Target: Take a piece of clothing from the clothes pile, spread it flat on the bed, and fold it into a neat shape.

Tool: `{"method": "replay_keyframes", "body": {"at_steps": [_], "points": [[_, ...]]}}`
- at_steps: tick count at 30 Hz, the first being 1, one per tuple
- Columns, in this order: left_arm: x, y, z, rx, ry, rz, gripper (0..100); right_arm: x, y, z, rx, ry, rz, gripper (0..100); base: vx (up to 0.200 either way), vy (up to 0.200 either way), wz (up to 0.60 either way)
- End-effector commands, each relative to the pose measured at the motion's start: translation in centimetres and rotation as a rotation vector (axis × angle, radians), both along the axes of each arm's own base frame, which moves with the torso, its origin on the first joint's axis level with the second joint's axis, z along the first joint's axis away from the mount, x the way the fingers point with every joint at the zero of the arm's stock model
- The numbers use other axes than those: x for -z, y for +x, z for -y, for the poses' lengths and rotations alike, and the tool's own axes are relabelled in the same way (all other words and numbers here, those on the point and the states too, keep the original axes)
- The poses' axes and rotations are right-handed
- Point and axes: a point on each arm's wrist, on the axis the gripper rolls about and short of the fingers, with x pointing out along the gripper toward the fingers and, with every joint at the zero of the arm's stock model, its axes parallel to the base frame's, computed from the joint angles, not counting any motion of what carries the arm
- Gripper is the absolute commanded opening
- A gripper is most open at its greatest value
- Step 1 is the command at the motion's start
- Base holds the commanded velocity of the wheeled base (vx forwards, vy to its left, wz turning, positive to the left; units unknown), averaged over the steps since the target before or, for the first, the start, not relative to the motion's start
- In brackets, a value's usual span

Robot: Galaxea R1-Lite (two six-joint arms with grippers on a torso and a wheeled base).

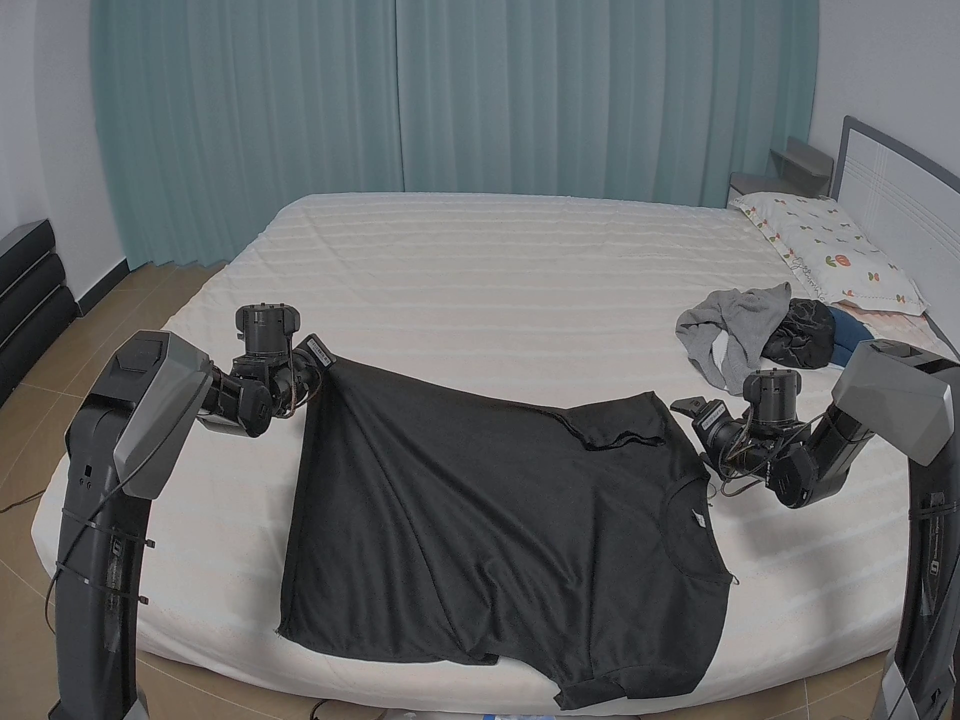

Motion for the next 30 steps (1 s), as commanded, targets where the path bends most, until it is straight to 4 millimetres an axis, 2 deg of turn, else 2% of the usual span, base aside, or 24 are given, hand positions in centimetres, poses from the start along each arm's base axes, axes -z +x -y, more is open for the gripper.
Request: {"method": "replay_keyframes", "body": {"at_steps": [1,9,12,19,20,30], "points": [[1.7,0.3,-1.1,-0.022,0.003,-0.028,0,1.1,1.8,0.2,-0.008,-0.050,-0.007,100,0.000,0.000,0.00],[1.6,0.2,-1.2,-0.024,0.005,-0.029,0,3.0,3.3,0.6,-0.062,-0.188,-0.023,100,0.000,0.000,0.00],[1.7,0.1,-1.1,-0.023,0.008,-0.038,0,4.6,3.8,0.7,-0.131,-0.304,-0.013,100,0.000,0.000,0.00],[2.2,-0.3,-0.8,-0.016,0.013,-0.066,0,4.7,5.1,0.2,-0.186,-0.329,0.024,100,0.000,0.000,0.00],[2.4,-0.4,-0.7,-0.012,0.019,-0.087,0,4.6,5.5,0.1,-0.191,-0.325,0.031,0,0.000,0.000,0.00],[2.4,-0.6,-0.7,-0.014,0.028,-0.116,0,3.2,6.9,1.0,-0.160,-0.325,0.101,0,0.000,0.000,0.00]]}}
